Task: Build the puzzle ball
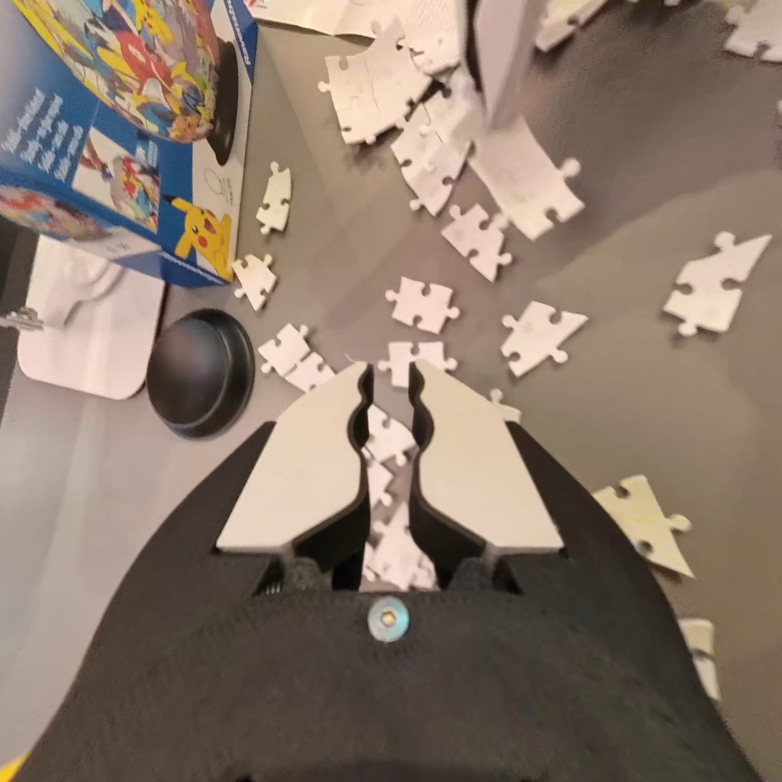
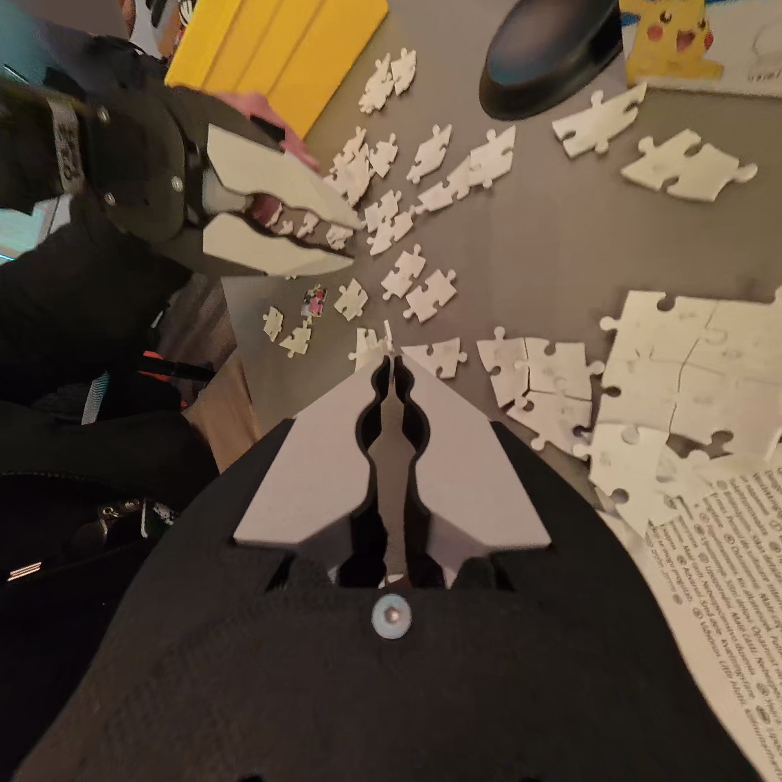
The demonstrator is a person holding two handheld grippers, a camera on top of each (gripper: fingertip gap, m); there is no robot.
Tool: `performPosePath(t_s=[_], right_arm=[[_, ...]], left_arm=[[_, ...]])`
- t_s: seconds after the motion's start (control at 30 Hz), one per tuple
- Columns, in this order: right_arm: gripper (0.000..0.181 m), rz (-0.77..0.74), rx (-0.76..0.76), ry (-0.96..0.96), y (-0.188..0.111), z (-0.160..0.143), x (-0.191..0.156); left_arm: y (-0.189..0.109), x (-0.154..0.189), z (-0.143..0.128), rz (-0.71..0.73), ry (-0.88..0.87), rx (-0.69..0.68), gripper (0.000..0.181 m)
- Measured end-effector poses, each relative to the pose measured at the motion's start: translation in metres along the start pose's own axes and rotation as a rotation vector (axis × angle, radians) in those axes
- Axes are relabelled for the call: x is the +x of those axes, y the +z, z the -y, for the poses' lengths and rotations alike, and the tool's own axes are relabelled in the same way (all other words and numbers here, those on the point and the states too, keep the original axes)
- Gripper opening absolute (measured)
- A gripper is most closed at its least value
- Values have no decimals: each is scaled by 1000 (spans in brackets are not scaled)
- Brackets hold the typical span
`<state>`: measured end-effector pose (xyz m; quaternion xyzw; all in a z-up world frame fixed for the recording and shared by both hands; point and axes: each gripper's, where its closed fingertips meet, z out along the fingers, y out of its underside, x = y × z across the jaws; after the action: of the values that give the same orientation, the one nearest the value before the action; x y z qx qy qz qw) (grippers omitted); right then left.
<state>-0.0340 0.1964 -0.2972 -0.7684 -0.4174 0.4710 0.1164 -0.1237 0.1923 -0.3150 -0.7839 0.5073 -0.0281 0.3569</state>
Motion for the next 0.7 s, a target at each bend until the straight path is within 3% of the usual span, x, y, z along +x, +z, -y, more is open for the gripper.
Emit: performPosePath(t_s=[0.13, 0.4, 0.53, 0.7], right_arm=[[1, 10, -18, 20, 9, -9, 1], [1, -4, -30, 54, 1, -24, 0], [1, -22, -63, 85, 4, -47, -3], [1, -35, -71, 81, 14, -53, -8]], left_arm=[[24, -7, 18, -55, 50, -16, 16], [56, -3, 17, -106, 100, -83, 18], [56, -2, 20, -93, 103, -78, 17], [36, 8, 16, -112, 97, -86, 17]])
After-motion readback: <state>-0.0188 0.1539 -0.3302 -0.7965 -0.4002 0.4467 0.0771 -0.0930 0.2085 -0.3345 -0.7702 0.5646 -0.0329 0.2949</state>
